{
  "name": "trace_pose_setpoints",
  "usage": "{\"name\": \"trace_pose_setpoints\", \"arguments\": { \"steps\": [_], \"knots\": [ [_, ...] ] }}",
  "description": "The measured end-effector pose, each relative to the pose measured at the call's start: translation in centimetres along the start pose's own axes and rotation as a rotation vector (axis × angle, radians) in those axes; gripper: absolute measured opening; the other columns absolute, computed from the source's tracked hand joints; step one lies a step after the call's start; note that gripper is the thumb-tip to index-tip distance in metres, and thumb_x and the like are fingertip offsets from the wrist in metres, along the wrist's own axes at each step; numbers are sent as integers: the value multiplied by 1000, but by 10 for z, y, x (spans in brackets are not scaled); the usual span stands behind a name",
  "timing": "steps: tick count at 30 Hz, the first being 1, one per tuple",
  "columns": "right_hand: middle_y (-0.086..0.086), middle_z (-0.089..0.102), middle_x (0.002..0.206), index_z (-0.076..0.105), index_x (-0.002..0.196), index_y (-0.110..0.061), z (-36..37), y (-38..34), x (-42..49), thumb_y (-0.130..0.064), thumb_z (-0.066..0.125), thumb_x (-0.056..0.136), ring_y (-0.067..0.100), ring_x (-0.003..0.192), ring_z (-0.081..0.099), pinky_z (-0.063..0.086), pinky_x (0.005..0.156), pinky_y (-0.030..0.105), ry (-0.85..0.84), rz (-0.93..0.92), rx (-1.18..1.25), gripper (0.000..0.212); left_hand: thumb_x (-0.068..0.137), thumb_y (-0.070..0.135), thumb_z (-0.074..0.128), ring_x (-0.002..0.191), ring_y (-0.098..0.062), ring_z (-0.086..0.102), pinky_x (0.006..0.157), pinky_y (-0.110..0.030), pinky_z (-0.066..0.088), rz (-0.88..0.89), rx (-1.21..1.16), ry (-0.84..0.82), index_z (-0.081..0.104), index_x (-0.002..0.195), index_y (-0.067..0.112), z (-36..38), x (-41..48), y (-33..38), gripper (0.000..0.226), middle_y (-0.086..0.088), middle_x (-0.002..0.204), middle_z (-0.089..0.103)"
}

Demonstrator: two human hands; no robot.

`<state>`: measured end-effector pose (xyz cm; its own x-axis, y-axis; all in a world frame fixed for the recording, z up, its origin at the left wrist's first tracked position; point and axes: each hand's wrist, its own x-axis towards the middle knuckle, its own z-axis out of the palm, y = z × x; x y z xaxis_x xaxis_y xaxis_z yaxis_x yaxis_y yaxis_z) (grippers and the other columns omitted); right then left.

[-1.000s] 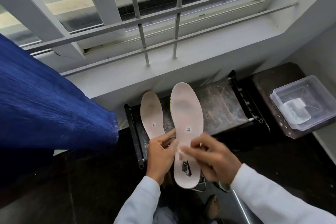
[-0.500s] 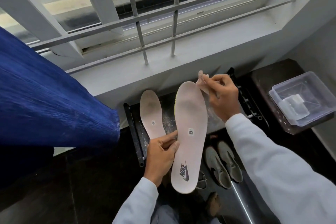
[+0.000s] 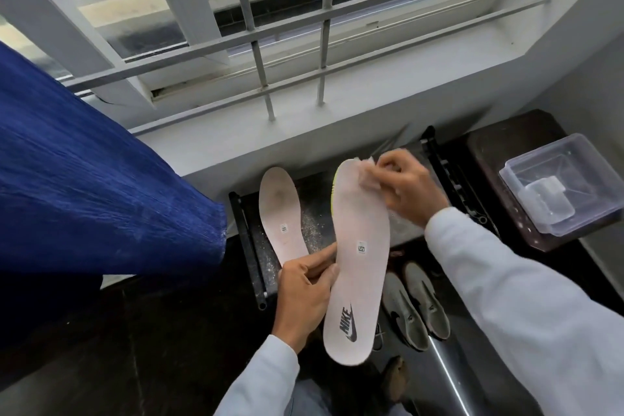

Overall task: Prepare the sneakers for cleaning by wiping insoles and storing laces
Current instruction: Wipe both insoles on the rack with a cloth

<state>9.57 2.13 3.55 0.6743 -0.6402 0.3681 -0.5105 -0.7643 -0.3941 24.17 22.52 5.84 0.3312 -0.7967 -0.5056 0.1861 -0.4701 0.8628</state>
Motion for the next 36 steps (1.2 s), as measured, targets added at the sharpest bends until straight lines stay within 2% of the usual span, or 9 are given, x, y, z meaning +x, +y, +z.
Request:
{"name": "trace_pose_setpoints", "arguments": {
  "steps": [2, 4, 7, 12, 14, 19, 23, 28, 36],
  "knots": [
    [17, 58, 89, 70, 115, -14, -2, 9, 23, -6, 55, 89, 31, 73, 59, 54, 76, 32, 116, 143, -16, 31, 89, -6, 65, 93, -2, 73, 78, -18, 58, -14, 5, -4, 70, 114, 25, -1, -1, 0, 40, 18, 99, 75],
    [16, 56, 89, 67, 119, -16, -10, 3, 37, -6, 56, 92, 24, 72, 56, 48, 78, 19, 268, 257, 10, 31, 89, -6, 64, 92, -4, 73, 77, -18, 58, -24, 20, 11, 70, 110, 30, -2, 2, -2, 42, 12, 100, 77],
    [14, 58, 89, 72, 113, -11, -20, -34, 30, 2, 66, 85, 18, 73, 54, 48, 74, 18, 357, 193, 50, 31, 90, -5, 64, 94, -7, 73, 85, -24, 59, -37, 31, 47, 71, 115, 22, -1, 10, -4, 38, 2, 103, 77],
    [13, 59, 96, 70, 115, -6, -5, -82, -37, 6, 57, 76, 18, 88, 54, 43, 79, 15, -227, -263, 237, 43, 88, -5, 64, 87, -16, 74, 81, -37, 61, 24, 91, 92, 79, 96, 14, 0, 18, -6, 25, -3, 89, 79],
    [13, 57, 98, 67, 118, -7, 5, -70, -38, 5, 59, 76, 19, 88, 53, 45, 78, 20, -281, -290, 224, 45, 89, -6, 62, 89, -18, 75, 81, -37, 61, 38, 106, 84, 79, 94, 21, 1, 17, -5, 32, 2, 88, 79],
    [16, 59, 91, 68, 118, -14, 17, -29, 10, -1, 49, 83, 26, 81, 56, 53, 76, 31, -134, -183, 116, 42, 88, -9, 63, 94, 0, 72, 87, -21, 57, -8, 27, 43, 72, 114, 15, 1, 8, -1, 37, 21, 95, 74],
    [15, 57, 90, 71, 115, -14, 19, -3, 41, -1, 61, 87, 29, 76, 57, 56, 70, 39, -4, 74, -9, 33, 89, -5, 65, 97, -4, 72, 86, -25, 59, -11, 45, 9, 71, 117, 14, 2, 4, -1, 35, 10, 105, 76],
    [15, 59, 98, 64, 125, -8, 2, -22, 38, 0, 58, 92, 20, 85, 59, 46, 87, 14, 298, 270, 93, 35, 88, -5, 65, 96, -3, 72, 89, -26, 58, -17, 72, 63, 70, 118, 11, 2, 15, -5, 34, 1, 107, 76],
    [16, 59, 95, 73, 111, -8, -7, -46, 3, -13, 51, 94, 15, 80, 56, 41, 83, 7, 354, 319, 105, 28, 88, -2, 67, 97, -7, 73, 90, -41, 59, -22, 105, 89, 72, 116, 17, 8, 30, -10, 34, 1, 107, 77]
  ]
}}
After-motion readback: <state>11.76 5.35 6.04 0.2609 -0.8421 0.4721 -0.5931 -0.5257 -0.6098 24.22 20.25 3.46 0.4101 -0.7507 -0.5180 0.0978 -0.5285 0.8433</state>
